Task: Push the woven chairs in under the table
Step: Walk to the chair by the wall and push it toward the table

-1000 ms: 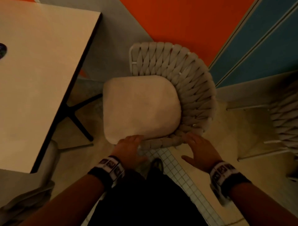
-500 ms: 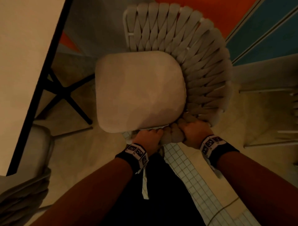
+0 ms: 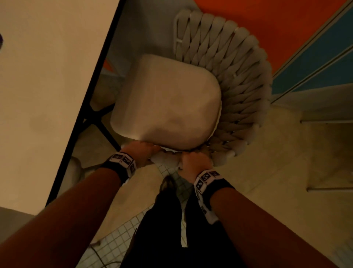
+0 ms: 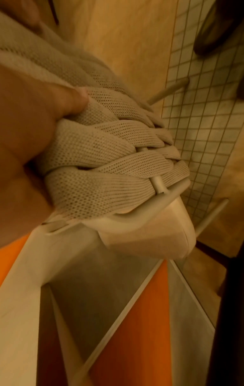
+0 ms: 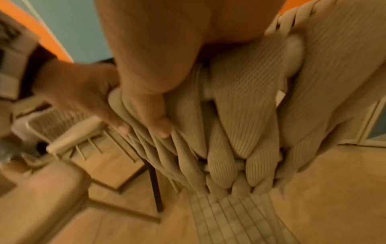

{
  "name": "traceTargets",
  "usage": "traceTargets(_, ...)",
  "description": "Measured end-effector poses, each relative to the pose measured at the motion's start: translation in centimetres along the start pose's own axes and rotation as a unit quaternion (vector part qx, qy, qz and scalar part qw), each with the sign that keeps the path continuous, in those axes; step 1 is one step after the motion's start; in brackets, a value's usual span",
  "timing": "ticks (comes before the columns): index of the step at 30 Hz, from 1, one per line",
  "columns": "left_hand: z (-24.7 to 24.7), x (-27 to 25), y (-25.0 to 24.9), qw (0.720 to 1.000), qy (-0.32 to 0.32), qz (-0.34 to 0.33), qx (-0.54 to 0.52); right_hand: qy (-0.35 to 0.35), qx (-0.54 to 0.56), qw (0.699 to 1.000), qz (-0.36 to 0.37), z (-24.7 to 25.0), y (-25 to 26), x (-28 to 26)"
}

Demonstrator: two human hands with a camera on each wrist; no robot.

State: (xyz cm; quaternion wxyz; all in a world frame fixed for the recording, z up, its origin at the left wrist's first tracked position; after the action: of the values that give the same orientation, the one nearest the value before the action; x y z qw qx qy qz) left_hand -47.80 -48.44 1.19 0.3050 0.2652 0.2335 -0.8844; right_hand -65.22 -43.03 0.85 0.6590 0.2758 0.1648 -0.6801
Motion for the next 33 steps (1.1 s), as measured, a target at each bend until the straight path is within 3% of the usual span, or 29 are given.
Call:
traceTargets(4, 0.3, -0.5, 1.5, 0.999, 0.009, 0.031, -0.003, -0.012, 0.061, 0.998, 0.032, 1.2, 0.0, -0.5)
traceTargets(7, 0.4, -0.1, 0.6, 0.999, 0.016, 0.026, -0.010, -0.135, 0.167, 0.977, -0.002, 2.3, -3.8, -2.1)
traceTargets(9, 0.7, 0.5, -0.5, 1.000, 0.000, 0.006, -0.013, -0.240, 0.267, 0.929, -0.093, 2.6, -8.0, -3.0)
traceTargets(11, 1.0, 1.5, -1.9, 1.000, -0.010, -0.021, -0.013, -0.274, 0.373, 0.859, -0.218, 2.9, -11.5, -3.5)
traceTargets(14, 0.8, 3.2, -3.1, 0.999, -0.004, -0.029, -0.022, -0.180, 0.521, 0.748, -0.371, 2.4, -14.8, -1.8)
traceTargets(16, 0.5, 3.7, -3.3, 1.000, -0.002, -0.020, -0.022, -0.132, 0.594, 0.703, -0.369, 2.5, -15.3, 0.5)
traceTargets(26, -2.8, 2.0, -1.7, 1.000, -0.016, -0.021, -0.014, -0.164, 0.575, 0.715, -0.362, 2.0, -11.9, 2.3)
traceTargets(33, -3.6, -1.0, 3.3, 1.000, -0.007, 0.023, -0.007, -0.160, 0.584, 0.727, -0.324, 2.4, -6.4, 4.7)
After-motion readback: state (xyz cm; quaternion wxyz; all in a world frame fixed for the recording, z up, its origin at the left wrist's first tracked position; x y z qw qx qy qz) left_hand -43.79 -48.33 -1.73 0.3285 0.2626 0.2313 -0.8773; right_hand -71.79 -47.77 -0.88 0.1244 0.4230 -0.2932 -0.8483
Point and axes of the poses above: each hand's wrist, its own x-axis towards the middle knuckle, its own z-axis out of the back of the hand, y = z × x, the point moved 3 cm from there along x, towards the middle knuckle, and after that the axes turned 13 degrees about -z, right-handed, at the moved point
